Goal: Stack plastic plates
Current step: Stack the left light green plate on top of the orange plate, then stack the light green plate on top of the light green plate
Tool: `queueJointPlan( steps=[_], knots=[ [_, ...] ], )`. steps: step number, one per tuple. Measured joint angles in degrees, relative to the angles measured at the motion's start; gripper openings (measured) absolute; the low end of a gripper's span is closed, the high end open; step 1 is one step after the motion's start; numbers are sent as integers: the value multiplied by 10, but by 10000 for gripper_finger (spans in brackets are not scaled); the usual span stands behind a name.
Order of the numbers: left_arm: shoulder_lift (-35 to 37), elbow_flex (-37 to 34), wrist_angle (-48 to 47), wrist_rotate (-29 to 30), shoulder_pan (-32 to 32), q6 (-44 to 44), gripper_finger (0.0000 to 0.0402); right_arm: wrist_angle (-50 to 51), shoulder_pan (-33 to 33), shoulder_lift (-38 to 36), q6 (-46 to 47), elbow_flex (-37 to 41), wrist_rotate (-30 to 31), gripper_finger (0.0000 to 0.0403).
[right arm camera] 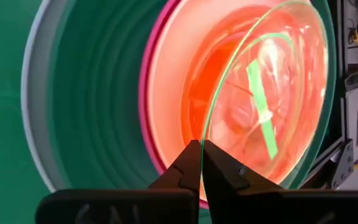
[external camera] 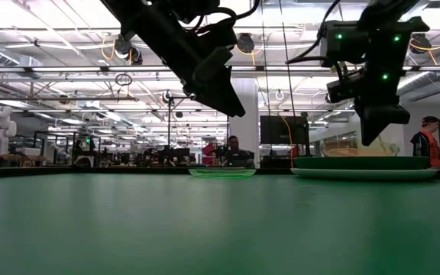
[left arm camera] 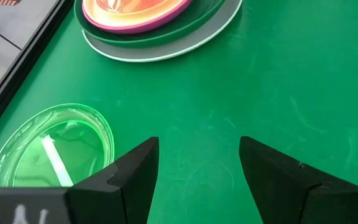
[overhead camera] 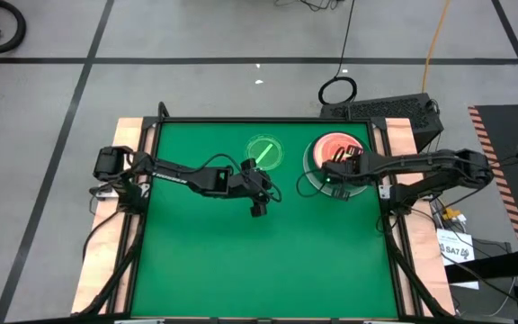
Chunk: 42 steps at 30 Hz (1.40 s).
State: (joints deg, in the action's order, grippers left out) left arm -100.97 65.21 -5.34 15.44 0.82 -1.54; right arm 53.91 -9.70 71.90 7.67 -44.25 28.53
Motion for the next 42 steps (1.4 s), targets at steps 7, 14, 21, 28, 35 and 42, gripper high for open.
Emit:
queueJointPlan(
  steps=[7,14,21,28,35,42],
  knots=[
    [0,0,0,0,0,0,230,-22,-1,0,3,0,1,55],
    [0,0,-1,-2,0,0,230,-31,10,-7,50,-13,4,106],
    [0,0,-6,-7,0,4,230,-48,83,-58,115,-30,1,113],
    [0,0,-6,-8,-1,17,230,-117,189,-77,148,-30,0,114],
    [0,0,-16,-8,-1,17,230,-188,268,-47,137,-30,1,114],
    [0,0,-50,-10,-1,53,230,-240,315,-11,114,-5,0,114]
  ],
)
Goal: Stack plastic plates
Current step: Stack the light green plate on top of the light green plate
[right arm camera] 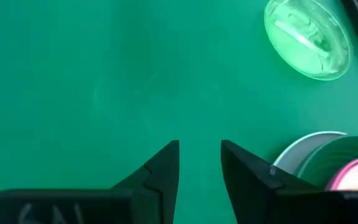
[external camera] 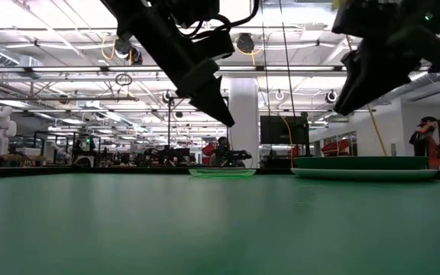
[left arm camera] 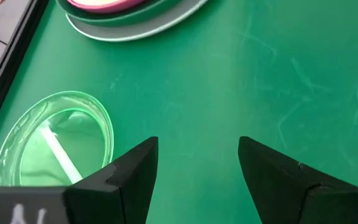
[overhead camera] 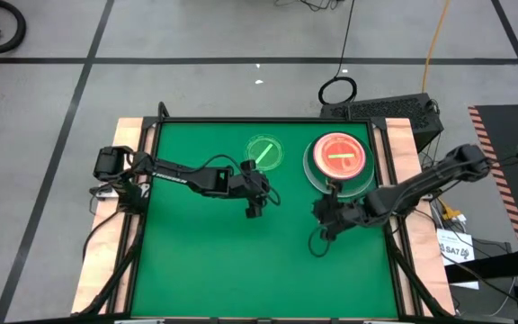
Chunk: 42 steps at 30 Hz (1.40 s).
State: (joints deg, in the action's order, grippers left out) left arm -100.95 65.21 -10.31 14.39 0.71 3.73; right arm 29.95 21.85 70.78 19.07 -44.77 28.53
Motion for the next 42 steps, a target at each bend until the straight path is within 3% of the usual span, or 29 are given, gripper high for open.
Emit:
queueJointPlan(
  steps=[13,21,32,42],
  knots=[
    [0,0,3,-34,-46,81,227,-27,38,13,-30,8,-1,114],
    [-13,0,4,-70,-96,122,180,-30,38,13,-41,8,-2,114],
    [-95,0,28,-64,-112,154,161,-31,38,13,-42,8,-2,114],
    [-105,0,47,-34,-136,161,161,-32,38,13,-50,8,-1,114]
  ],
)
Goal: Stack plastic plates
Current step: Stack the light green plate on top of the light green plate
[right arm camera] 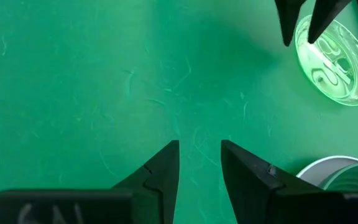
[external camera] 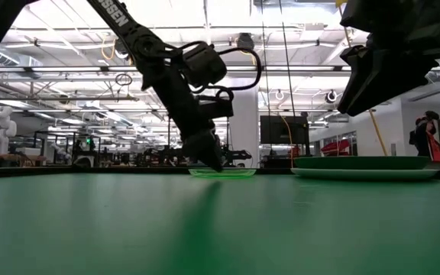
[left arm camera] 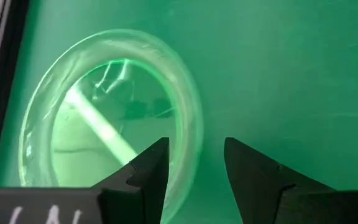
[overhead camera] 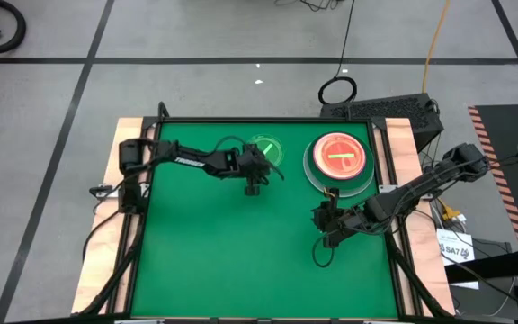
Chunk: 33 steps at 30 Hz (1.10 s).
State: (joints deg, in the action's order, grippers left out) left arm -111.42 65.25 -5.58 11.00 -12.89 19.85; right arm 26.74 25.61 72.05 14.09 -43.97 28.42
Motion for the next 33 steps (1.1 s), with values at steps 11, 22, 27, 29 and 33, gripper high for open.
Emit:
queueJointPlan(
  steps=[11,22,27,29,33],
  knots=[
    [-21,2,-19,-8,-12,8,144,0,0,0,1,0,0,114],
    [-30,0,1,25,-12,42,10,-5,0,0,2,0,0,114],
    [-30,0,5,35,-6,43,7,-10,0,0,0,0,0,114],
    [-26,0,3,34,4,43,6,-11,0,0,0,0,0,114],
    [-8,-1,-5,25,33,41,5,-14,0,1,-11,0,2,114]
  ],
)
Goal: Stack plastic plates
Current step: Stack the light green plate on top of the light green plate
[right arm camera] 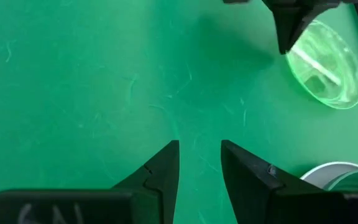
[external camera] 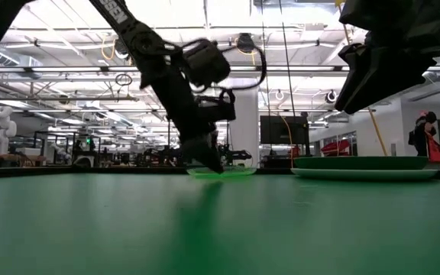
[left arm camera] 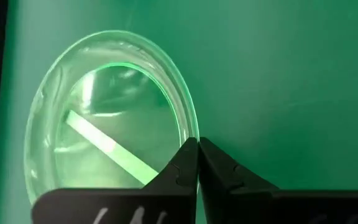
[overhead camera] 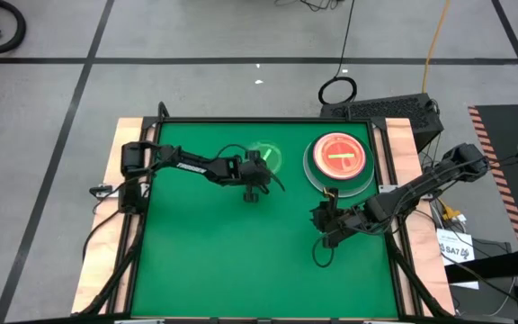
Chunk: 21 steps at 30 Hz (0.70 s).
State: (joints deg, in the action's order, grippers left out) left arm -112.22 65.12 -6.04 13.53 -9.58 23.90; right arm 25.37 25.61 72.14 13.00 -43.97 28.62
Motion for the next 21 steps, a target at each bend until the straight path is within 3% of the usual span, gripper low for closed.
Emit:
queueJointPlan(
  steps=[5,11,21],
  knots=[
    [17,23,-50,-1,34,-5,5,-37,-1,15,-49,0,5,114],
    [17,85,-133,-1,71,-17,4,-95,-9,39,-141,0,60,114],
    [18,160,-224,-1,139,-19,4,-101,-53,42,-232,0,24,114]
  ],
)
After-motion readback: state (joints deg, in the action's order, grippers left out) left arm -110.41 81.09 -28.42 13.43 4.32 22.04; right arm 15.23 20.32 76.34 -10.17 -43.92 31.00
